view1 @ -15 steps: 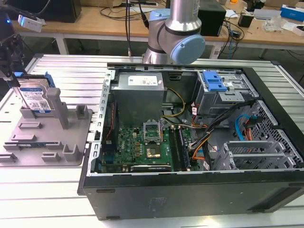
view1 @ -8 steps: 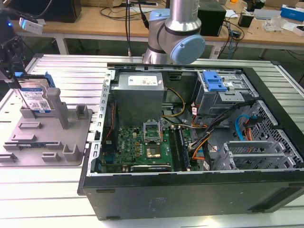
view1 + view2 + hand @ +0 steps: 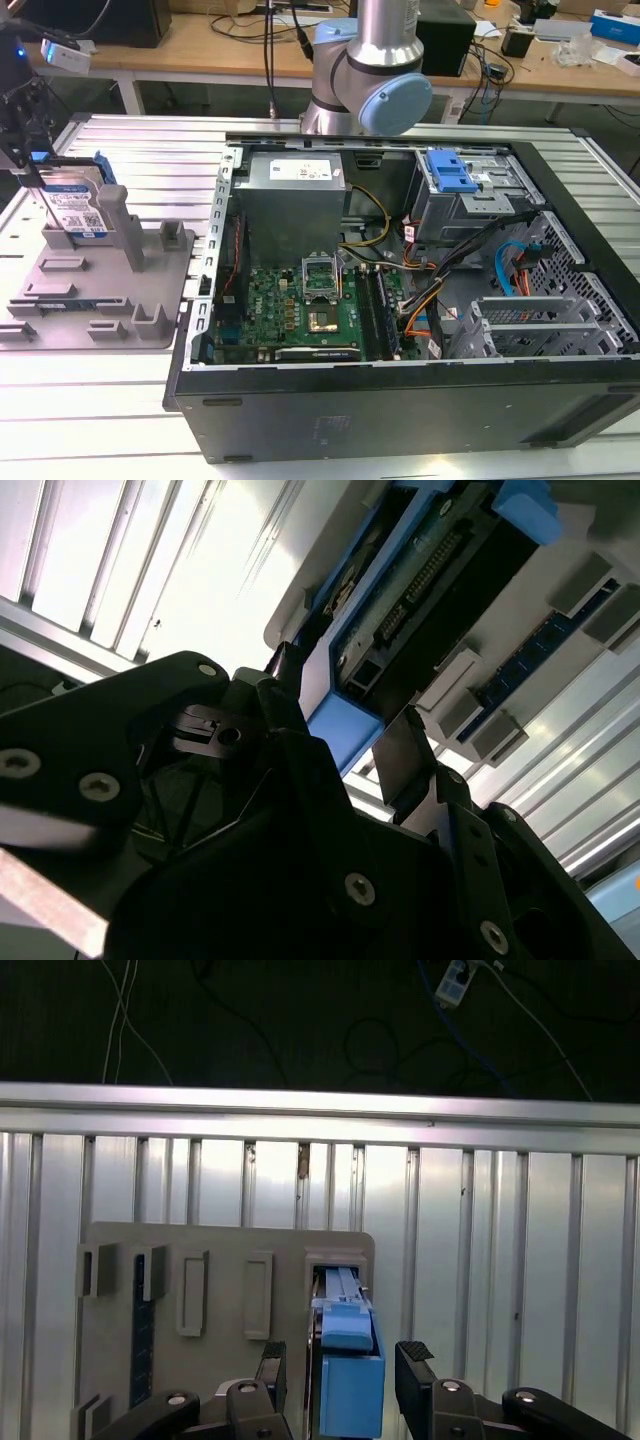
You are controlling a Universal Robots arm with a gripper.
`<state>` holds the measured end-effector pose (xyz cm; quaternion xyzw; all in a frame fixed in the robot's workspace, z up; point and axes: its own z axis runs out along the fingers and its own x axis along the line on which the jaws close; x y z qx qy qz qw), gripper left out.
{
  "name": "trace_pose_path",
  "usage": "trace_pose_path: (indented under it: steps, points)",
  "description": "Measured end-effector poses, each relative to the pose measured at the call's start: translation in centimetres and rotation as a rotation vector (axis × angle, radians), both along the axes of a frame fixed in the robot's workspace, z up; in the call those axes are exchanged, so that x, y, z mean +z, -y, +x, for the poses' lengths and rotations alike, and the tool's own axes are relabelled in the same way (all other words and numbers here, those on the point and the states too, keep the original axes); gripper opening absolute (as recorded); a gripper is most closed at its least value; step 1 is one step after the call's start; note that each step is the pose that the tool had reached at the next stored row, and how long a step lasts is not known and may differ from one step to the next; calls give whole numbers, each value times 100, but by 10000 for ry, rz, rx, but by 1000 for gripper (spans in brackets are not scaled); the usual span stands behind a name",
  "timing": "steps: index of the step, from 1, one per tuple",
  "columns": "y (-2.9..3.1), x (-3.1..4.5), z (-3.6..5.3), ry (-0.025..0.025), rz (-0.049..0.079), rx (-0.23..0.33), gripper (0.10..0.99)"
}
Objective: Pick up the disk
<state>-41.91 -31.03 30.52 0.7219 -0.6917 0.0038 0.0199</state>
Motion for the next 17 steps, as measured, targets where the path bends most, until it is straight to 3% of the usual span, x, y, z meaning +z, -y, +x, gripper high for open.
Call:
trace_pose_path:
  steps: [17]
  points:
    - [0,-74,0,-1,0,0,557]
